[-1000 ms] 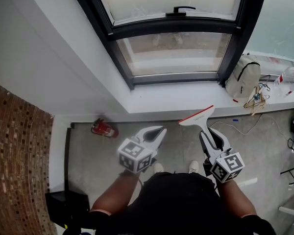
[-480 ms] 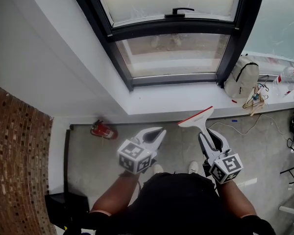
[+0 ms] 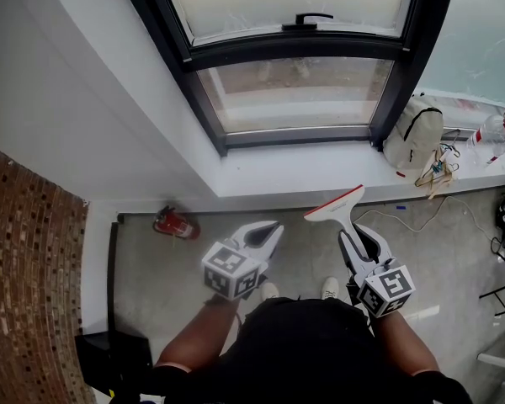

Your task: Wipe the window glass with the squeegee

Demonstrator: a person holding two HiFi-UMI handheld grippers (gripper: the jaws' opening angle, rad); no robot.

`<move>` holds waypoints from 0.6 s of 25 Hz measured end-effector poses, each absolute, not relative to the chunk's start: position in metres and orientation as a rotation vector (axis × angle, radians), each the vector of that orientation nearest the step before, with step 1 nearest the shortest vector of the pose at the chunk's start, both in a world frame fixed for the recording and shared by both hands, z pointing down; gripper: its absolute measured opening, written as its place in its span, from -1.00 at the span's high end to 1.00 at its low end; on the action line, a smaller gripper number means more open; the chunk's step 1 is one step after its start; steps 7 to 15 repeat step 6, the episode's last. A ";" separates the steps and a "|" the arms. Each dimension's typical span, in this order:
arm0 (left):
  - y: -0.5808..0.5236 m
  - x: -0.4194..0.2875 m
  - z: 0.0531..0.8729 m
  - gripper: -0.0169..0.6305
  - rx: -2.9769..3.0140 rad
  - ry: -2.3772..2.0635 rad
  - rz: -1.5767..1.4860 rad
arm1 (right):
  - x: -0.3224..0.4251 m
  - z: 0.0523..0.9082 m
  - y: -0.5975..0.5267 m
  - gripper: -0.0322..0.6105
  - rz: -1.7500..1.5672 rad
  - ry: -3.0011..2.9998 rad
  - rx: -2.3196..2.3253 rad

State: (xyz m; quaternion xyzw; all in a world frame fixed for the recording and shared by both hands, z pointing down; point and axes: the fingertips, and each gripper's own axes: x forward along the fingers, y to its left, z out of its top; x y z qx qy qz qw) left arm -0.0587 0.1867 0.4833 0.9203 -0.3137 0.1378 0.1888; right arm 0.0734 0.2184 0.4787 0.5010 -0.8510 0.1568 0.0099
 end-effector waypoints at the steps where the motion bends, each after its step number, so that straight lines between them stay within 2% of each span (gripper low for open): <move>1: 0.187 -0.059 0.484 0.94 2.587 -0.881 0.388 | 0.073 0.479 0.219 0.51 0.489 -2.657 1.567; 15: 0.189 -0.062 0.502 0.94 2.619 -0.856 0.370 | 0.073 0.482 0.220 0.51 0.491 -2.672 1.573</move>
